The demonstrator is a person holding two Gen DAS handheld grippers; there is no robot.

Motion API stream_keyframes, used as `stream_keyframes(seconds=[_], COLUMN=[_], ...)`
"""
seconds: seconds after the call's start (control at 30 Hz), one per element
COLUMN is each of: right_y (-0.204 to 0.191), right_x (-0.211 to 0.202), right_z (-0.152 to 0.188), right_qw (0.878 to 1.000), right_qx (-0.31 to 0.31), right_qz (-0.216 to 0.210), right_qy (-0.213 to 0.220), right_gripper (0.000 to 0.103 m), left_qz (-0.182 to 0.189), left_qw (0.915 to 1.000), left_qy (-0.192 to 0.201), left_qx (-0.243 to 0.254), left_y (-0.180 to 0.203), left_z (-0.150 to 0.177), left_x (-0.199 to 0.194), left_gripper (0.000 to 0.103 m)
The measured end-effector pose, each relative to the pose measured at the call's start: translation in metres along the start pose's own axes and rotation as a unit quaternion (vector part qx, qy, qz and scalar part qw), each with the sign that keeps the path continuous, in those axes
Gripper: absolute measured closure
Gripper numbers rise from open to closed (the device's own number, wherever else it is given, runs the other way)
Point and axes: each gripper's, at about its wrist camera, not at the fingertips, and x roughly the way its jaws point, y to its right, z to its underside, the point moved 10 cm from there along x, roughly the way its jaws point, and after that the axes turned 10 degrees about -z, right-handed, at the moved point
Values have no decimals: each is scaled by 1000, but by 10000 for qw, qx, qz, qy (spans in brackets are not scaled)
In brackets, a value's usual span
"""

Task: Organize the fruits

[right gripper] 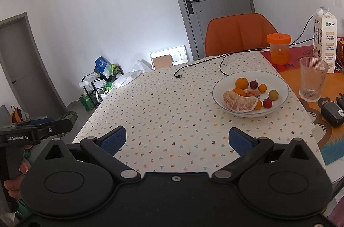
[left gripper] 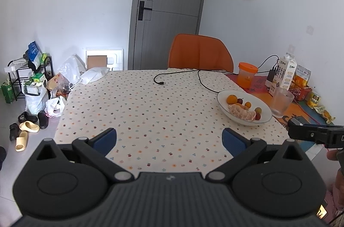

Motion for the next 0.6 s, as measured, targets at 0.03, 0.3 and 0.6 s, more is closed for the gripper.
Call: stream_keyframes(seconds=[0.03,0.3,0.6], right_y=[0,1,5], right_x=[0,2,3], right_z=[0,1,3], right_qw=[10000,10000,10000], right_qx=[2,-6,24], right_qz=[-1,0,32], right_qy=[-3,-14,-29], right_gripper=[0,0,0], left_qz=[1,-2,-20], left_qw=[10000,10000,10000], left_qy=[0,7,21], left_qx=[-3,7,11], left_y=[0,0,0], left_z=[0,2,1], left_x=[0,1,1], left_gripper=[0,0,0])
